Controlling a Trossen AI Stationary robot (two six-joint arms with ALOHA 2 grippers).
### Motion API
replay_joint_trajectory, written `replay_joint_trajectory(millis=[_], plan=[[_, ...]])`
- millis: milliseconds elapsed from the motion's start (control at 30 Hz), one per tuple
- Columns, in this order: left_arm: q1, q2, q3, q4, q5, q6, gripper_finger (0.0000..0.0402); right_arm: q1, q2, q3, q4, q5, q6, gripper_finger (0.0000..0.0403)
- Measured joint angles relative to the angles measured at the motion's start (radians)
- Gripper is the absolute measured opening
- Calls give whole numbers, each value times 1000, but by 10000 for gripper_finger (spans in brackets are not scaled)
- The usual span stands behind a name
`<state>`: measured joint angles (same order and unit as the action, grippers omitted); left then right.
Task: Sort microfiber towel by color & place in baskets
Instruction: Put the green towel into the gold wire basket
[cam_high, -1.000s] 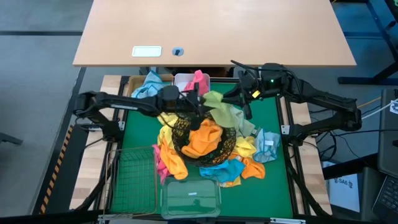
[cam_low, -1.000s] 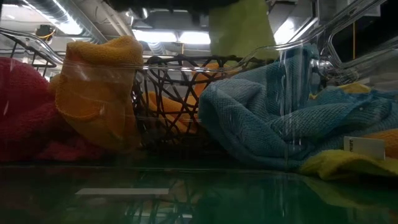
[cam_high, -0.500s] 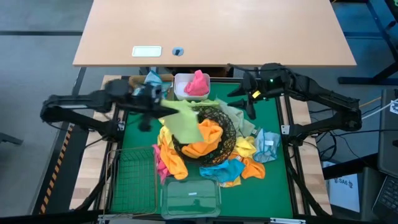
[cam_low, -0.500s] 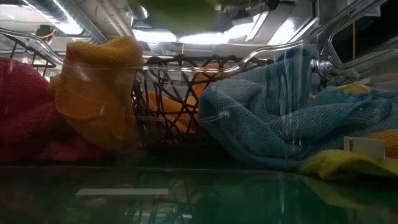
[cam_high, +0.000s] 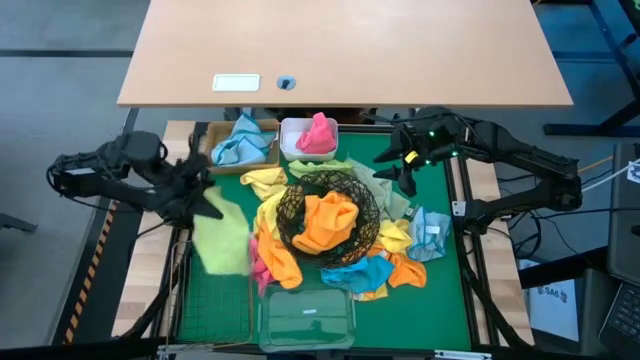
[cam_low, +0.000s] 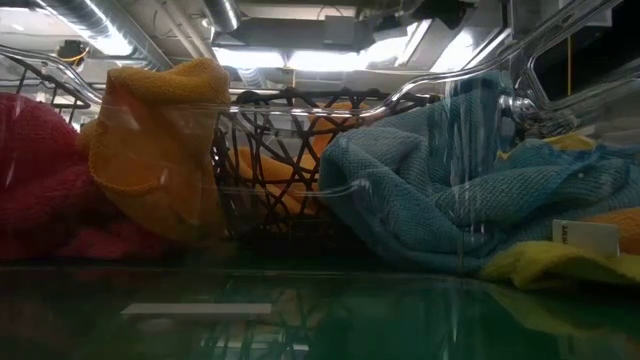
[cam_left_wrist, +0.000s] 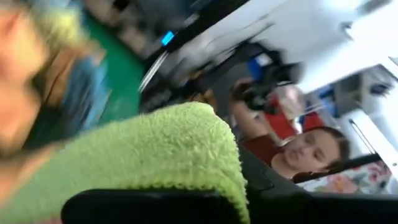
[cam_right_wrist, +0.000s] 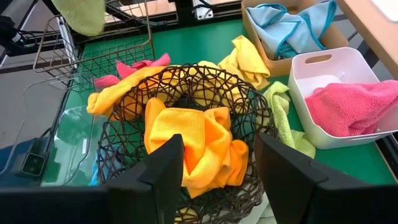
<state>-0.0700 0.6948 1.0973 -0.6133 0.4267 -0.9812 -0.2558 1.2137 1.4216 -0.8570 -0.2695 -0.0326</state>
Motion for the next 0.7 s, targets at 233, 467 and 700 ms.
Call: replay_joint_trajectory(millis=[233,467,700], plan=[[-86,5,0,-366,0,-303,2,0,0,0,0,0,0,195],[-178,78,0,-575,-25,-471,2,0,0,0,0,0,0,195],[-305,220,0,-538,-42,-510,2,0,0,0,0,0,0,195]])
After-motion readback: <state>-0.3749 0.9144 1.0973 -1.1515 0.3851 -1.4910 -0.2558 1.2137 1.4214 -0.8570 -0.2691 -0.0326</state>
